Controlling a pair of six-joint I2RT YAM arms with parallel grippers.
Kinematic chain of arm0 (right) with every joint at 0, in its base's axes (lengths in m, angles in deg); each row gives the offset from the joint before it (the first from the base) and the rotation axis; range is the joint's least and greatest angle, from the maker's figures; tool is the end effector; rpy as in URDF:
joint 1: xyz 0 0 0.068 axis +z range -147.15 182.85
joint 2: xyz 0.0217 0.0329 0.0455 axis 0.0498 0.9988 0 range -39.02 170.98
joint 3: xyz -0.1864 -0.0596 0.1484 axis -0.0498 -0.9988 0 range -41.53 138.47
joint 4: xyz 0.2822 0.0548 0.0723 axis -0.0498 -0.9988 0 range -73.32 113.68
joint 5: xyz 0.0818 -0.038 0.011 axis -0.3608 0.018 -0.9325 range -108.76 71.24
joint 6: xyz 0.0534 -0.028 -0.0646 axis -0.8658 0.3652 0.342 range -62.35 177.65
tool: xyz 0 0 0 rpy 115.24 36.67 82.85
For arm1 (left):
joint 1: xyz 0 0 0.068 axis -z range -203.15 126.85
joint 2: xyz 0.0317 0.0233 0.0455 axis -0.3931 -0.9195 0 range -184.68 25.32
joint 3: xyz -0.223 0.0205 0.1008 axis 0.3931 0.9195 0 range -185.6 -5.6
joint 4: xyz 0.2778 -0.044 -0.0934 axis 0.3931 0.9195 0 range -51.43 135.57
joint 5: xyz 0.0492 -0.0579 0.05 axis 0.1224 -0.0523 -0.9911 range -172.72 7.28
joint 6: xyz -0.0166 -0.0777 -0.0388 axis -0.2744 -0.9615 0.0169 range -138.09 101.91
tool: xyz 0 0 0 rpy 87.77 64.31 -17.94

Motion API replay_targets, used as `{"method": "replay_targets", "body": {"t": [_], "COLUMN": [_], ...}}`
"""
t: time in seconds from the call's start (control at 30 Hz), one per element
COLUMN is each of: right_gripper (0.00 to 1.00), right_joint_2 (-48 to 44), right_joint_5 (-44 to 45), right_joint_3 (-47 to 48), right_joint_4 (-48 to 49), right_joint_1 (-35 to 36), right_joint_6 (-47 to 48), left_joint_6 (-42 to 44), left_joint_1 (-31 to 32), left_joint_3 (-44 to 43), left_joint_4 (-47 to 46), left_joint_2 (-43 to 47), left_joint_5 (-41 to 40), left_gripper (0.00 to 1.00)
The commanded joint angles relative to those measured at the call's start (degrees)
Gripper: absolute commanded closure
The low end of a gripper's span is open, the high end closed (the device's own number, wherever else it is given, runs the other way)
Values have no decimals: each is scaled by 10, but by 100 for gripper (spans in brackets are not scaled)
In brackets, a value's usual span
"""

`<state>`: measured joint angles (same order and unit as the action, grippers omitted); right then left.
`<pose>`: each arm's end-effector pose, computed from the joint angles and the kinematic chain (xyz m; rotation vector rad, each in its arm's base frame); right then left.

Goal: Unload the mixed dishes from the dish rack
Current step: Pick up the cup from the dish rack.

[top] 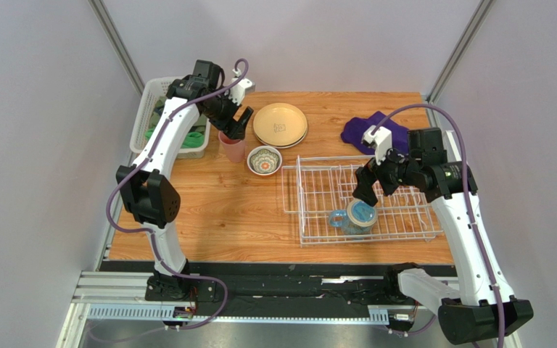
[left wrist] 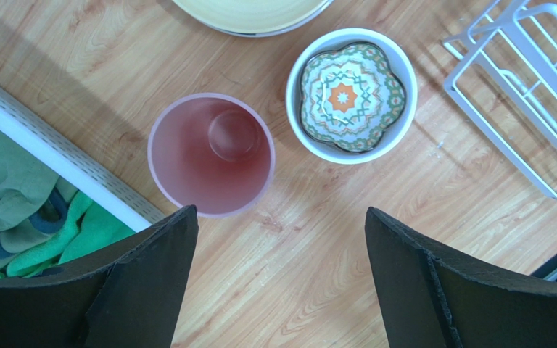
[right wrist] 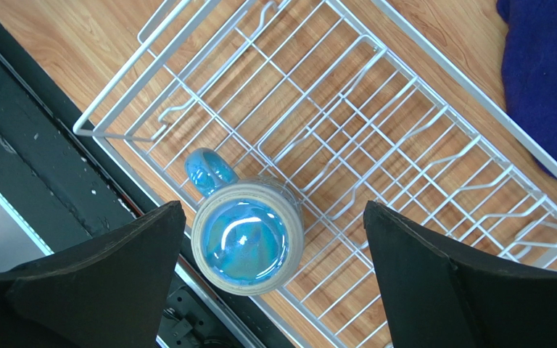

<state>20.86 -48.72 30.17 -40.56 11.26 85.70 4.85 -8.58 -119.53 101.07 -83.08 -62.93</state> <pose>0.2436 0.0757 0.3213 -0.9466 2.1843 0.4874 0.4288 -0.1390 0.3000 0.9328 2.3425 -0.3836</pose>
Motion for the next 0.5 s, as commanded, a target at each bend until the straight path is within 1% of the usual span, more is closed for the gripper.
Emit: {"method": "replay_targets", "body": {"t": [0.0, 0.03, 0.07, 0.13, 0.17, 0.2, 0.27, 0.47], "right_gripper": [2, 2, 2, 2, 3, 3, 4, 8], "right_joint_2": [2, 8, 20, 34, 48, 58, 72, 126], "right_joint_5": [45, 66, 81, 124, 141, 166, 188, 234], "right_joint_3": [48, 59, 64, 79, 82, 85, 87, 79], "right_joint_4": [-44, -49, -59, -73, -81, -86, -94, -94], "right_joint_1": [56, 70, 105, 140, 172, 187, 221, 278], "right_joint_6": [83, 92, 103, 118, 127, 132, 140, 160], "left_joint_6": [-1, 3, 5, 12, 14, 16, 26, 38], "left_joint_1": [-2, -2, -2, -2, -2, -2, -2, -2], "left_joint_3": [31, 38, 52, 63, 73, 78, 90, 115], "left_joint_4": [-13, -14, -14, -12, -12, -11, -8, -9], "left_joint_2": [56, 67, 71, 85, 89, 98, 107, 138], "left_joint_5": [40, 45, 49, 63, 66, 67, 73, 64], "left_gripper": [6, 6, 6, 5, 5, 5, 5, 4]}}
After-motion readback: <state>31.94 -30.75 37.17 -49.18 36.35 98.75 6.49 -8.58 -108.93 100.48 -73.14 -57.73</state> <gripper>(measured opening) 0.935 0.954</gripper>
